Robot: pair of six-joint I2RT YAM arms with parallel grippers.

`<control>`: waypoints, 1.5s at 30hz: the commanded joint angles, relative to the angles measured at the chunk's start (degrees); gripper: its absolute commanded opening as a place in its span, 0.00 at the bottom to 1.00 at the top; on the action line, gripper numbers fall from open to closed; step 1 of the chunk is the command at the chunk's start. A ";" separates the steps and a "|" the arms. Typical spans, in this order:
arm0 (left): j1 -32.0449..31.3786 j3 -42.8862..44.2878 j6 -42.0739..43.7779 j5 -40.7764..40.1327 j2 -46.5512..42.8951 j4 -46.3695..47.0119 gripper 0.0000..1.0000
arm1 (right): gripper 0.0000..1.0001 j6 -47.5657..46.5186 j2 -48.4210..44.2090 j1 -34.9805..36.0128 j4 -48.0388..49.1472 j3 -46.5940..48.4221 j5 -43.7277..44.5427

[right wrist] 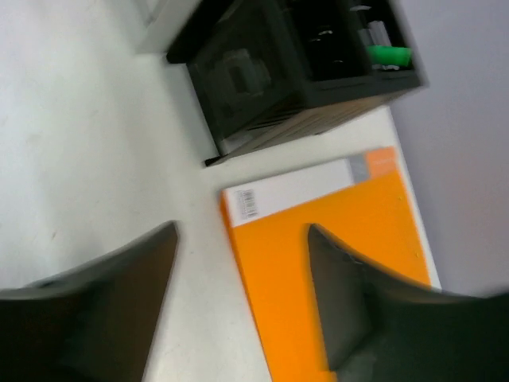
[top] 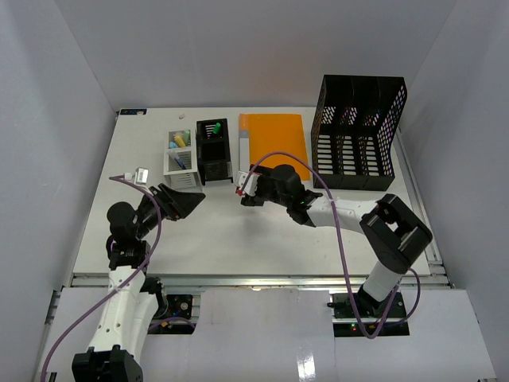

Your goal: Organize the desk

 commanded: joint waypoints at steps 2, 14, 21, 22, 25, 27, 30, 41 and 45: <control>-0.29 4.44 9.73 1.55 -3.36 -11.09 0.98 | 0.95 6.92 8.29 -3.16 -15.34 11.58 -11.55; -0.31 4.36 14.19 0.80 -6.48 -15.46 0.98 | 0.90 43.25 21.04 -11.45 -15.62 28.34 -3.18; -0.33 5.39 16.65 0.12 -8.45 -18.75 0.98 | 0.90 53.81 30.68 -10.88 -25.37 44.20 8.19; -0.28 5.34 16.71 0.22 -8.64 -18.85 0.98 | 0.90 54.98 32.12 -10.66 -26.25 46.69 10.52; -0.31 5.28 16.81 0.31 -9.04 -18.85 0.98 | 0.90 56.32 34.80 -10.11 -28.40 51.69 15.84; -0.30 5.27 16.87 0.24 -9.04 -18.85 0.98 | 0.90 56.12 36.48 -9.44 -28.48 53.00 17.30; -0.37 5.17 16.87 0.24 -8.97 -18.61 0.98 | 0.91 55.07 38.66 -8.03 -29.32 55.44 21.29; -0.33 4.73 16.79 0.48 -9.04 -17.85 0.98 | 0.94 54.86 39.64 -6.64 -32.41 52.00 26.46; -0.31 4.58 16.61 0.70 -9.24 -17.56 0.98 | 0.83 56.00 38.03 -6.64 -33.57 49.08 24.30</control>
